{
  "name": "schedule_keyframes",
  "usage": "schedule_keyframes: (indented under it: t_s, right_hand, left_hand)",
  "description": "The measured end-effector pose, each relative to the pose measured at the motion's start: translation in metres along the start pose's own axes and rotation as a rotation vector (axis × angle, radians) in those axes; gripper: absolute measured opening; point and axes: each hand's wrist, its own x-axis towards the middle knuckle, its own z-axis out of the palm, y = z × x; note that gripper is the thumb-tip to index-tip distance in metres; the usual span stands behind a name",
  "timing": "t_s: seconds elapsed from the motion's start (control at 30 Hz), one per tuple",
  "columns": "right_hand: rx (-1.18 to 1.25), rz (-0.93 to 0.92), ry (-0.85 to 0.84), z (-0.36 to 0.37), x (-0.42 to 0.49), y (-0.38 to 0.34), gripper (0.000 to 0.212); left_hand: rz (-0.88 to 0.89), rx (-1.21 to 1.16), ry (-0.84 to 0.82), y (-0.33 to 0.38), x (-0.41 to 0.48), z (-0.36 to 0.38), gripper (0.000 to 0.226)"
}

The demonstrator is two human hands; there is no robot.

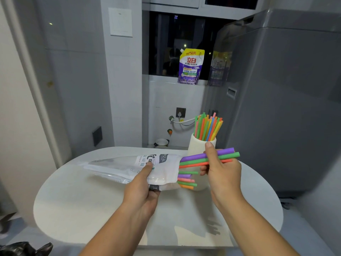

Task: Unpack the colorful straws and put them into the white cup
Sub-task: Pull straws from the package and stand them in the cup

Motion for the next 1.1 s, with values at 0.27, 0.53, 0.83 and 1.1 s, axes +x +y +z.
schedule_keyframes:
  t_s: [0.27,0.53,0.83,1.1]
  right_hand:
    - [0.036,0.057,0.008,-0.005,0.004,-0.003,0.041]
    - [0.014,0.083,-0.059,-0.008,0.009,-0.007,0.036]
    - [-0.036,-0.092,-0.001,-0.024,0.025,-0.038,0.035]
    - [-0.044,-0.192,0.004,-0.043,0.045,-0.075,0.034]
  left_hand:
    - [0.003,-0.012,0.01,0.001,0.001,0.0,0.04]
    - [0.013,-0.011,0.005,0.001,0.003,0.0,0.041]
    - [0.01,-0.003,0.023,0.003,0.006,-0.002,0.039]
    - [0.011,-0.018,0.043,0.004,0.01,-0.002,0.039]
